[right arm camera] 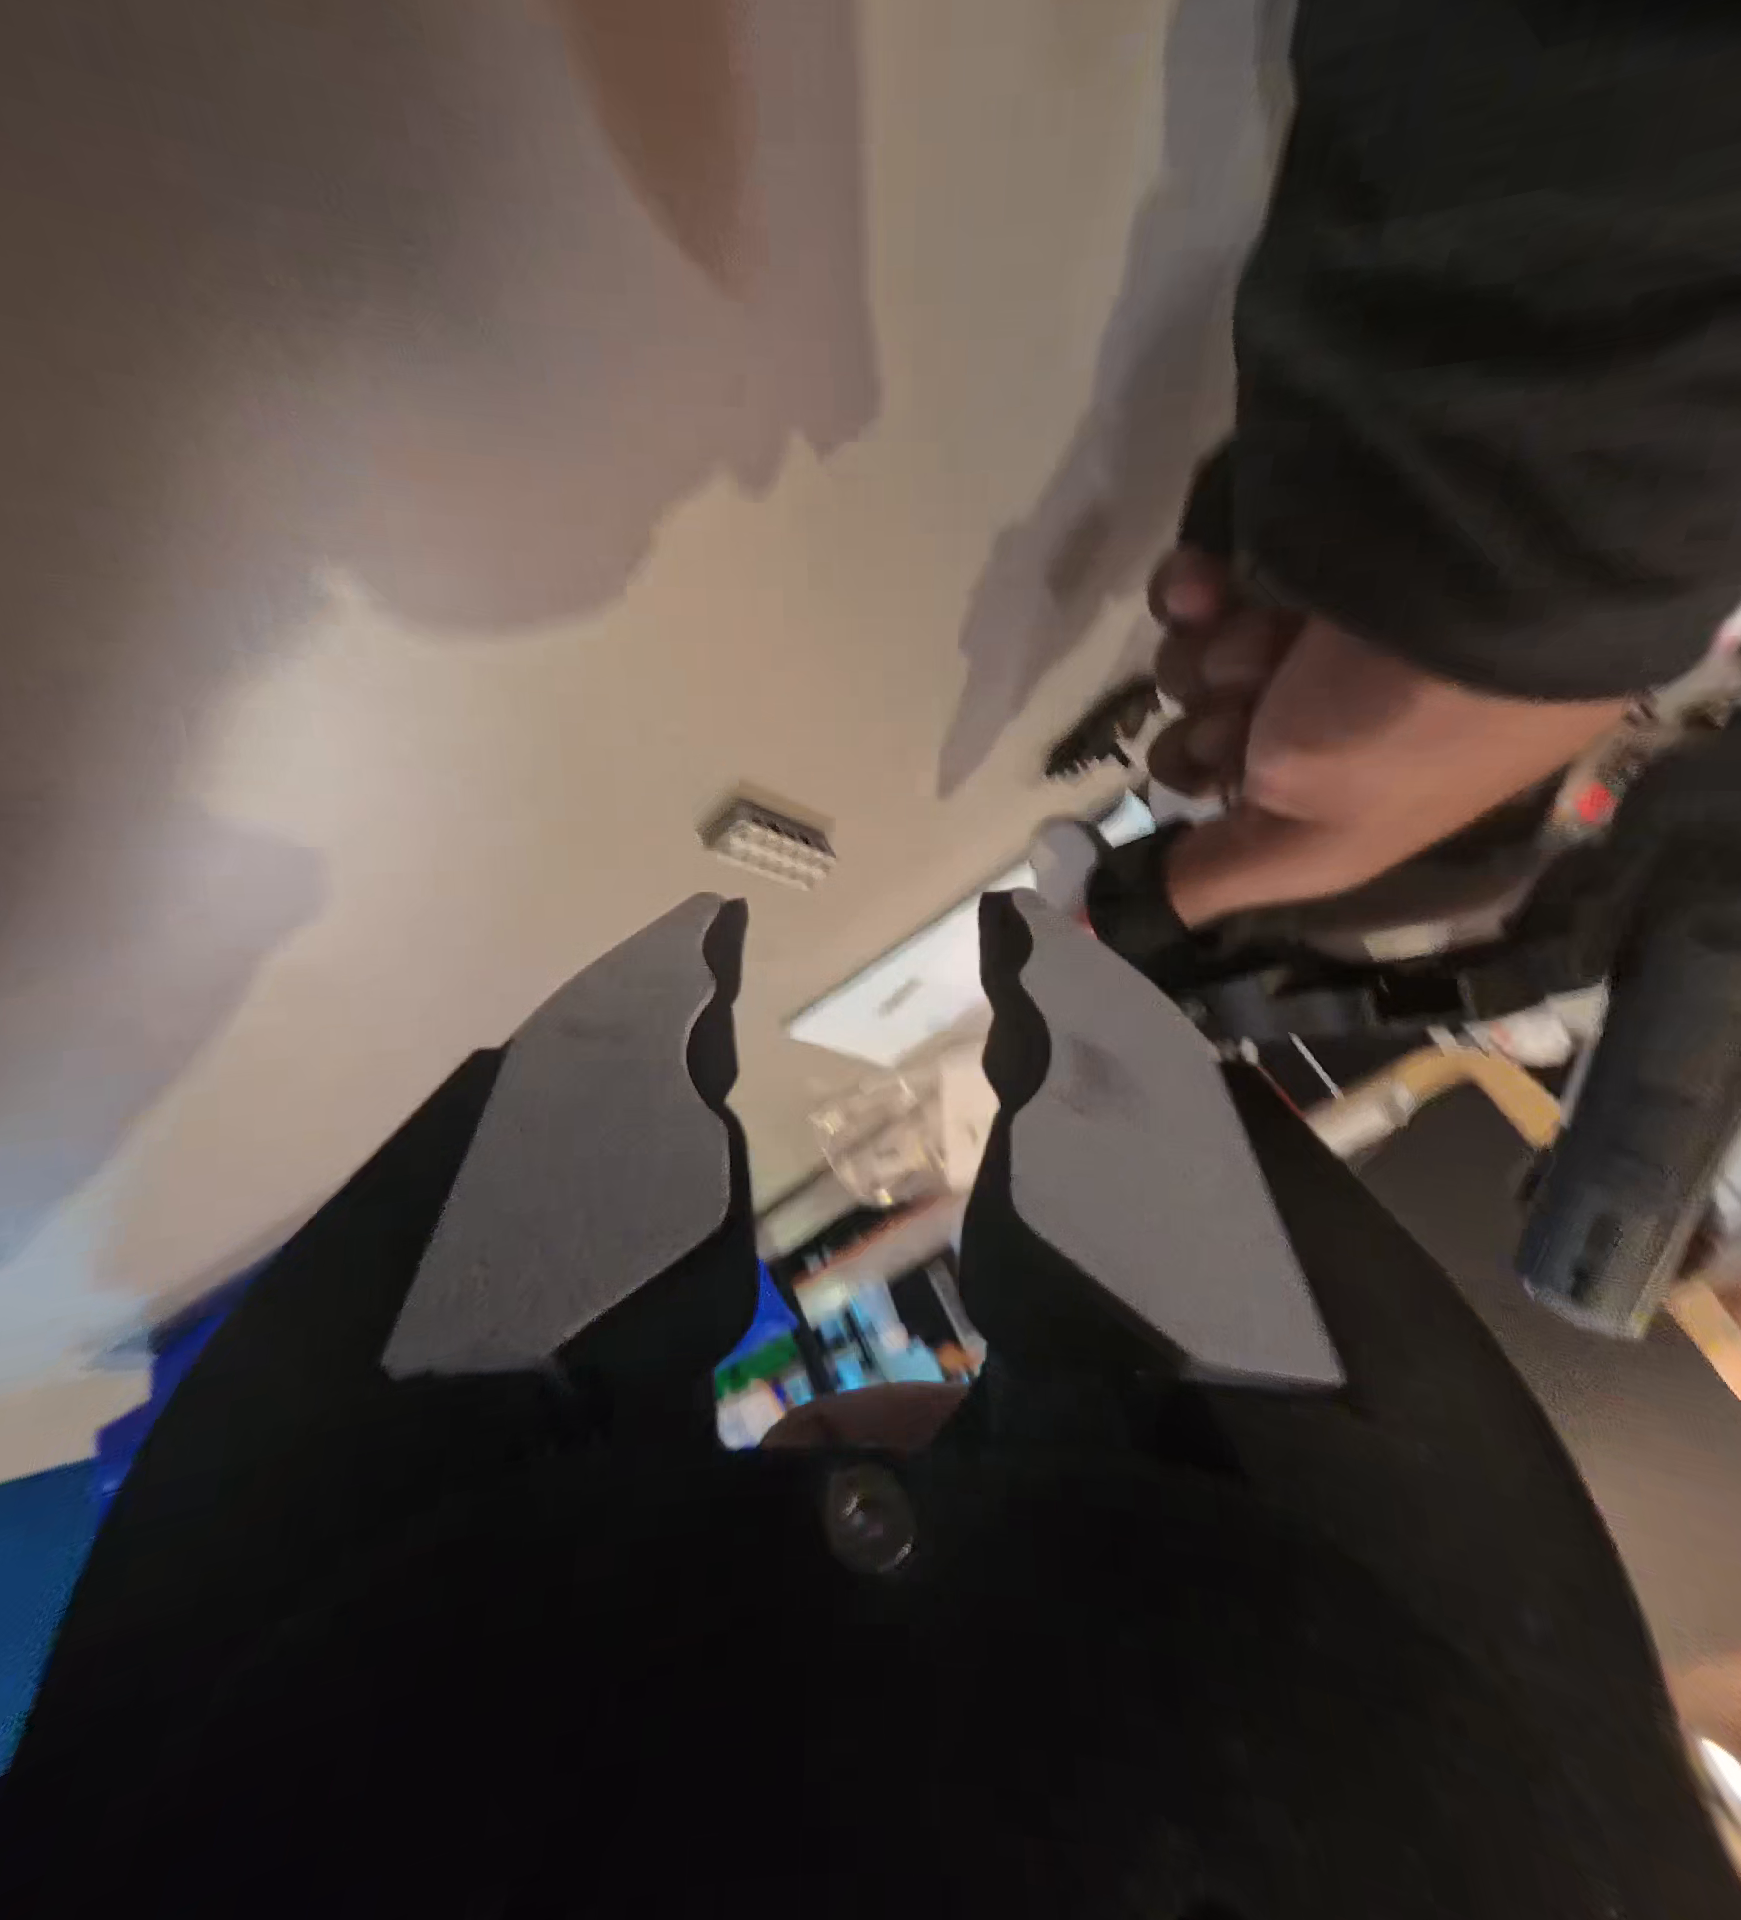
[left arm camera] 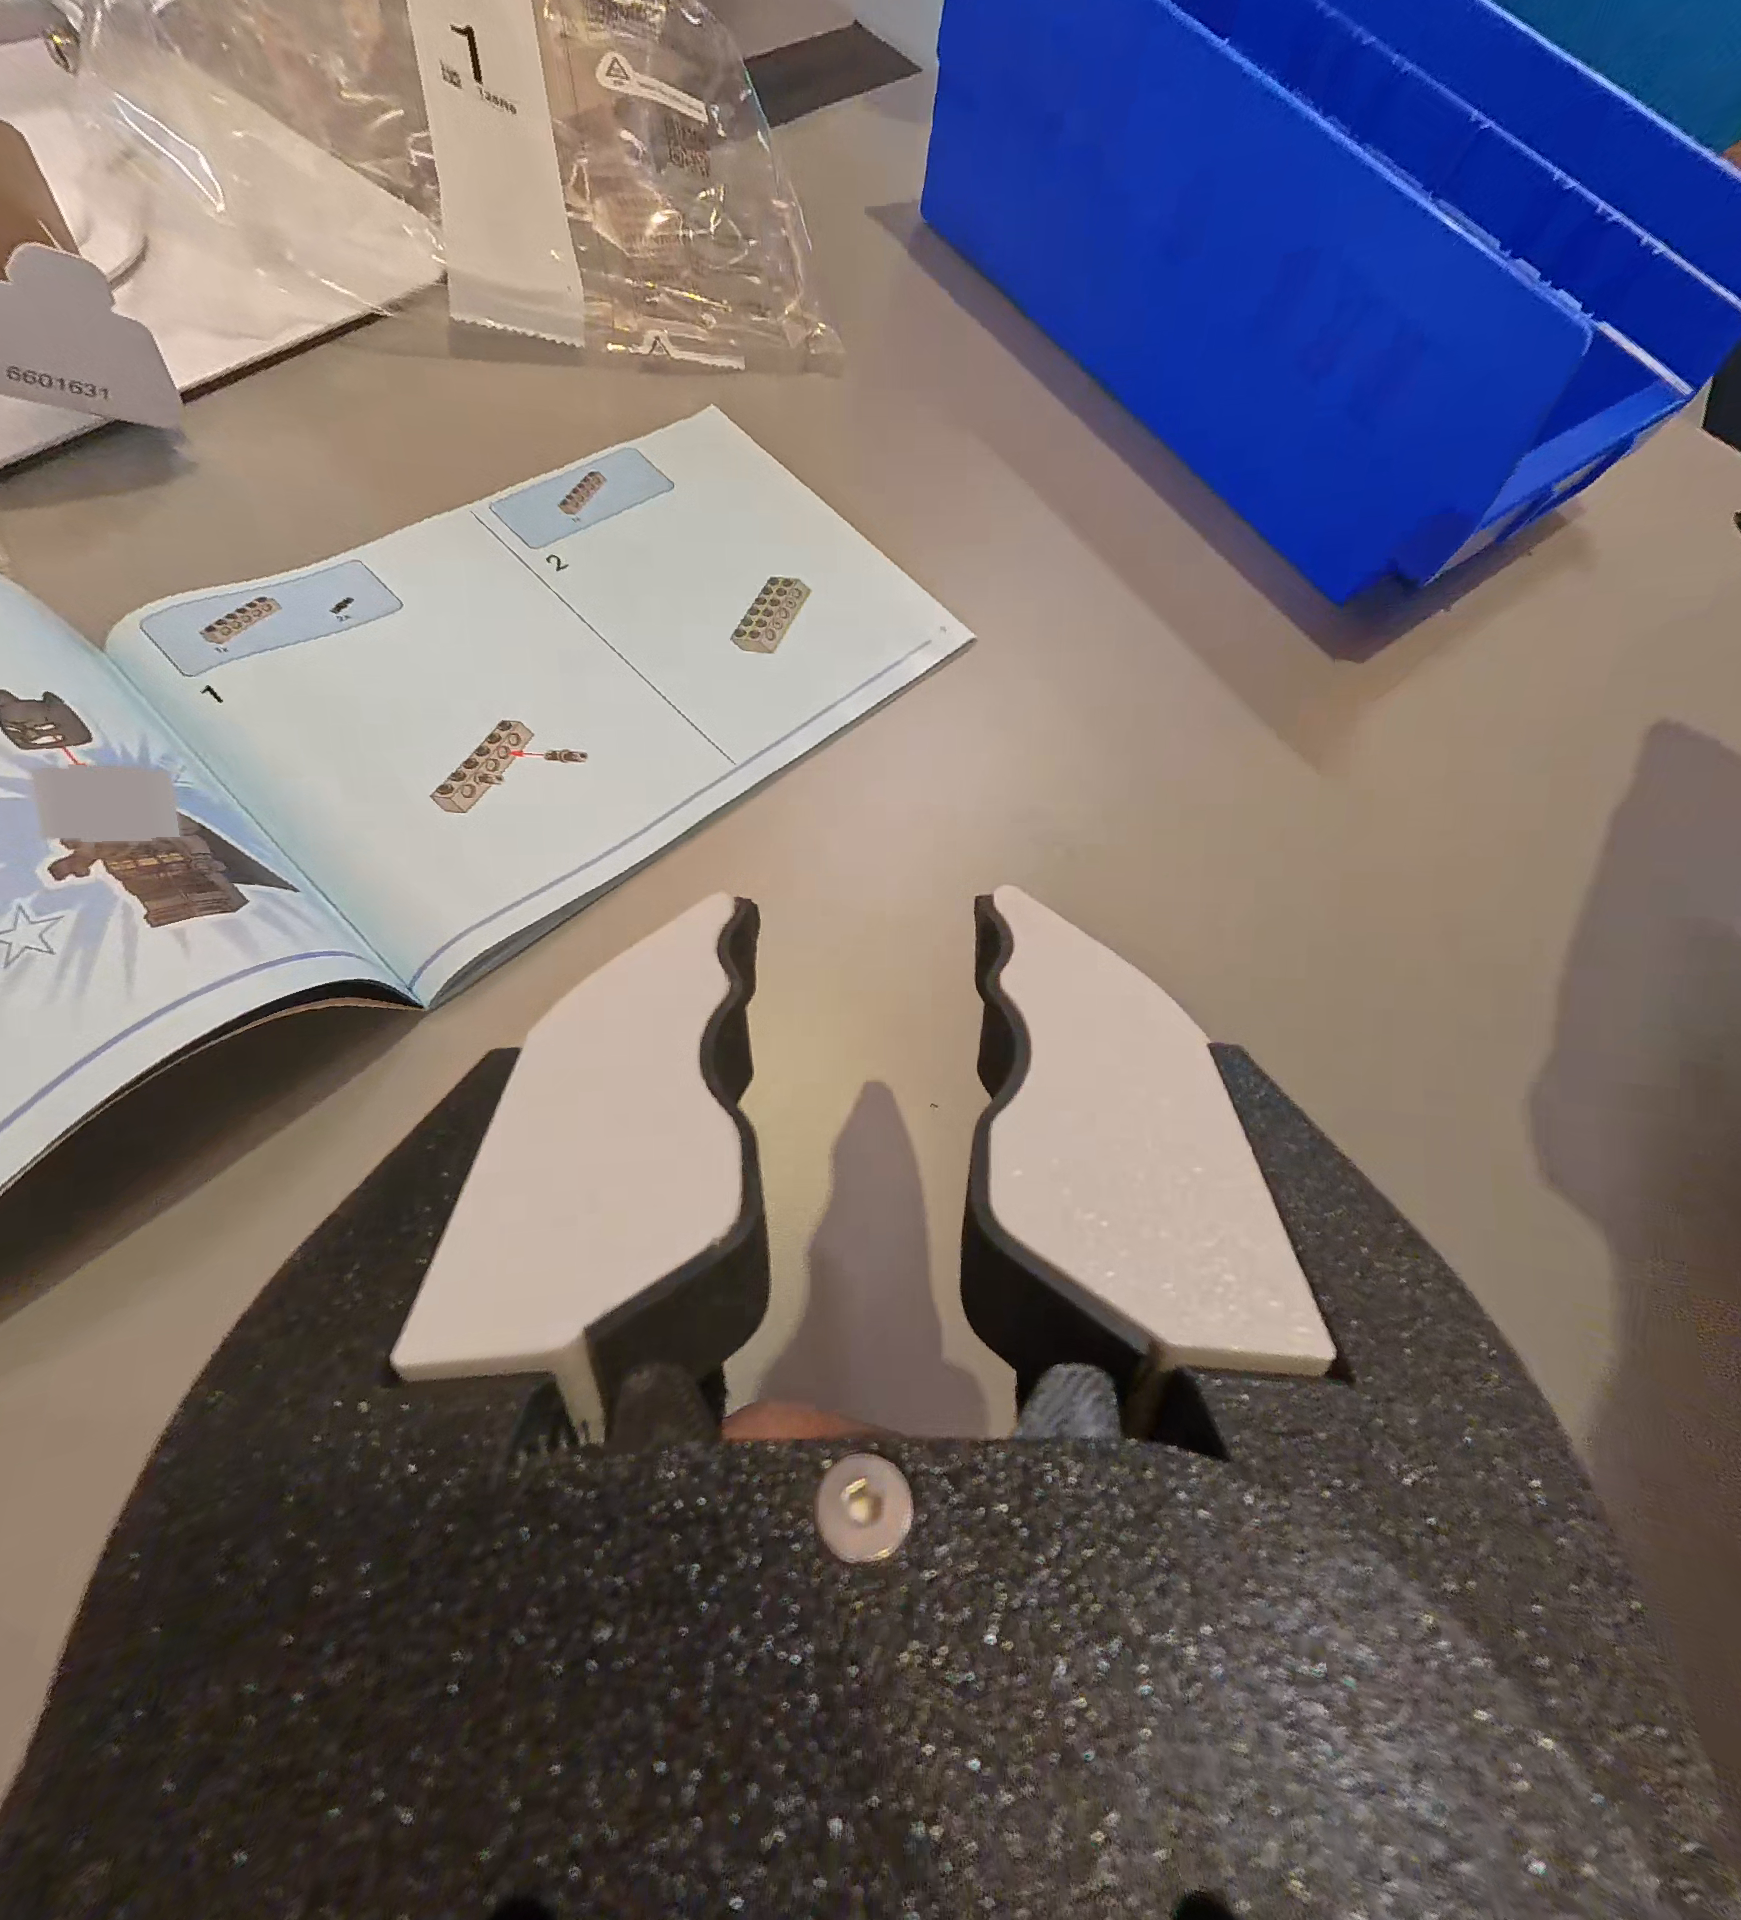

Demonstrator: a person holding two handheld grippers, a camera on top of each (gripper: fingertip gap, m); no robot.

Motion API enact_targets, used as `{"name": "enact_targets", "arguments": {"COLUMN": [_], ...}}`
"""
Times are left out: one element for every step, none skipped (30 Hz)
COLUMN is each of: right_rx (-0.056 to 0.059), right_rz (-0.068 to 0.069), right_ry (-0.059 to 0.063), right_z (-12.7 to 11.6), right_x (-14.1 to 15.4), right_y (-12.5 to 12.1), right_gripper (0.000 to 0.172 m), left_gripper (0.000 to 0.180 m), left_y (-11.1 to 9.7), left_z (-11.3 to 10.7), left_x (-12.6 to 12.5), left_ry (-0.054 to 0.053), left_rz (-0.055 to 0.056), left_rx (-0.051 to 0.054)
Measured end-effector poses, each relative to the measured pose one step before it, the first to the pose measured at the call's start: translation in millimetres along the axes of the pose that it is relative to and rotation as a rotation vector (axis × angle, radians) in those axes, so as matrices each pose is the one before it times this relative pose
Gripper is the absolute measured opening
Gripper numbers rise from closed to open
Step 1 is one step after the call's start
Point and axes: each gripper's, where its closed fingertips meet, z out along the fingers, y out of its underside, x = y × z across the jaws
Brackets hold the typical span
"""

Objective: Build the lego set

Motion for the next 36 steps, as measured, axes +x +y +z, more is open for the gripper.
{"name": "enact_targets", "arguments": {"right_rx": [0.0704, 0.0613, 0.0271, -0.0184, -0.0506, -0.0468, -0.0283, -0.0035, 0.0208, 0.0365, 0.0523, 0.0679, 0.0748, 0.0537, 0.0319, 0.0177, 0.0093, 0.0134, 0.0235, 0.0314, 0.0360, 0.0433, 0.0539, 0.0620, 0.0725, 0.0805, 0.0790, 0.0710, 0.0548, 0.0482, 0.0442, 0.0250, 0.0097, 0.0034, -0.0027, -0.0095], "right_rz": [0.0087, 0.0205, 0.0251, 0.0258, 0.0136, -0.0044, -0.0150, -0.0145, -0.0131, -0.0074, -0.0029, 0.0003, 0.0083, 0.0190, 0.0146, 0.0163, 0.0334, 0.0503, 0.0551, 0.0549, 0.0540, 0.0599, 0.0789, 0.1027, 0.1191, 0.1229, 0.1164, 0.1038, 0.0865, 0.0690, 0.0540, 0.0370, 0.0202, 0.0100, 0.0121, 0.0121], "right_ry": [-0.0494, -0.0355, -0.0087, 0.0246, 0.0393, 0.0300, 0.0144, -0.0013, -0.0203, -0.0222, -0.0223, -0.0276, -0.0333, -0.0385, -0.0090, 0.0183, 0.0047, -0.0022, 0.0082, 0.0126, 0.0102, 0.0228, 0.0375, 0.0385, 0.0385, 0.0412, 0.0397, 0.0367, 0.0440, 0.0434, 0.0204, 0.0189, 0.0407, 0.0486, 0.0371, 0.0235], "right_z": [-4.66, -3.27, -0.39, 2.99, 5.34, 5.77, 3.95, 1.37, -1.61, -4.29, -6.21, -7.11, -5.98, -4.35, -3.03, -1.06, 1.38, 3.05, 3.70, 3.52, 3.00, 2.38, 1.83, 1.08, 0.02, -1.46, -2.73, -3.46, -3.68, -4.57, -5.82, -6.05, -5.61, -4.58, -2.64, -0.85], "right_x": [-5.12, -2.03, 2.37, 6.58, 6.87, 3.40, -0.11, -2.59, -4.74, -4.23, -3.24, -3.21, -2.90, -2.70, 1.86, 6.33, 5.70, 5.51, 6.12, 5.62, 4.45, 6.69, 10.30, 12.83, 15.22, 17.85, 19.08, 19.40, 20.39, 19.56, 14.87, 12.77, 13.43, 12.29, 8.60, 4.81], "right_y": [-9.29, -7.40, -2.23, 3.43, 6.72, 5.41, 2.29, -1.15, -3.69, -5.19, -6.80, -8.74, -9.86, -7.04, -3.11, 0.14, 2.35, 2.31, 1.13, 0.98, 2.04, 3.12, 4.10, 5.23, 6.22, 7.22, 8.97, 11.22, 13.60, 13.39, 11.74, 10.65, 9.98, 9.87, 10.07, 10.05], "right_gripper": [0.045, 0.044, 0.042, 0.042, 0.043, 0.046, 0.047, 0.047, 0.047, 0.047, 0.047, 0.046, 0.045, 0.044, 0.043, 0.043, 0.043, 0.044, 0.044, 0.045, 0.045, 0.045, 0.045, 0.044, 0.044, 0.044, 0.037, 0.036, 0.039, 0.040, 0.040, 0.041, 0.043, 0.044, 0.044, 0.046], "left_gripper": [0.041, 0.041, 0.041, 0.041, 0.041, 0.041, 0.041, 0.041, 0.041, 0.041, 0.041, 0.041, 0.041, 0.041, 0.041, 0.041, 0.041, 0.041, 0.041, 0.041, 0.041, 0.041, 0.041, 0.041, 0.041, 0.041, 0.041, 0.041, 0.041, 0.041, 0.041, 0.041, 0.041, 0.042, 0.042, 0.043], "left_y": [-0.01, 0.20, 0.15, 0.10, 0.12, -0.02, 0.32, 0.59, 0.51, 0.34, 0.20, 0.18, 0.45, 0.50, 0.33, -0.33, -0.75, -0.48, -0.19, -0.40, -0.78, -1.12, -1.30, -1.66, -1.81, -1.90, -1.72, -1.68, -0.79, -0.03, 0.56, 0.97, 0.98, 1.06, 1.58, 1.87], "left_z": [-0.13, -0.07, -0.19, -0.17, 0.05, 0.12, 0.35, 0.37, 0.32, 0.52, 0.49, 0.58, 0.73, 0.78, 0.69, 0.61, 0.41, 0.16, -0.06, -0.48, -0.91, -1.32, -1.54, -1.70, -1.76, -1.61, -1.45, -1.17, -0.71, -0.09, 0.60, 1.10, 1.40, 1.81, 1.92, 2.19], "left_x": [0.61, 0.77, 0.23, -0.24, -0.36, -0.31, -0.14, -0.31, -0.40, -0.34, 0.02, 0.40, 0.47, 0.37, 0.44, 0.22, 0.32, 0.51, 0.31, 0.13, -0.18, -0.82, -1.67, -1.71, -2.15, -2.63, -3.58, -3.13, -2.10, -1.81, -1.40, 0.04, 0.93, 0.67, 0.44, 0.85], "left_ry": [0.0023, 0.0035, 0.0005, -0.0025, -0.0017, 0.0015, 0.0026, 0.0004, -0.0017, -0.0012, 0.0019, 0.0038, 0.0035, 0.0025, 0.0027, 0.0020, 0.0022, 0.0034, 0.0008, -0.0015, -0.0029, -0.0056, -0.0092, -0.0089, -0.0101, -0.0124, -0.0168, -0.0135, -0.0088, -0.0105, -0.0102, -0.0041, -0.0009, -0.0043, -0.0074, -0.0053], "left_rz": [0.0002, 0.0011, 0.0036, 0.0046, 0.0030, -0.0018, -0.0048, -0.0025, 0.0009, 0.0007, -0.0013, -0.0017, -0.0012, -0.0006, 0.0008, 0.0009, -0.0005, -0.0007, 0.0019, 0.0061, 0.0081, 0.0063, 0.0035, 0.0024, 0.0007, -0.0004, -0.0031, -0.0016, 0.0034, 0.0035, 0.0044, 0.0088, 0.0131, 0.0159, 0.0173, 0.0183], "left_rx": [0.0007, -0.0006, -0.0005, -0.0001, -0.0002, 0.0004, -0.0003, -0.0014, -0.0015, -0.0011, 0.0002, 0.0000, -0.0010, -0.0017, -0.0001, 0.0038, 0.0057, 0.0030, 0.0010, 0.0020, 0.0038, 0.0050, 0.0069, 0.0089, 0.0099, 0.0104, 0.0100, 0.0106, 0.0061, 0.0004, -0.0042, -0.0062, -0.0057, -0.0065, -0.0095, -0.0113]}}
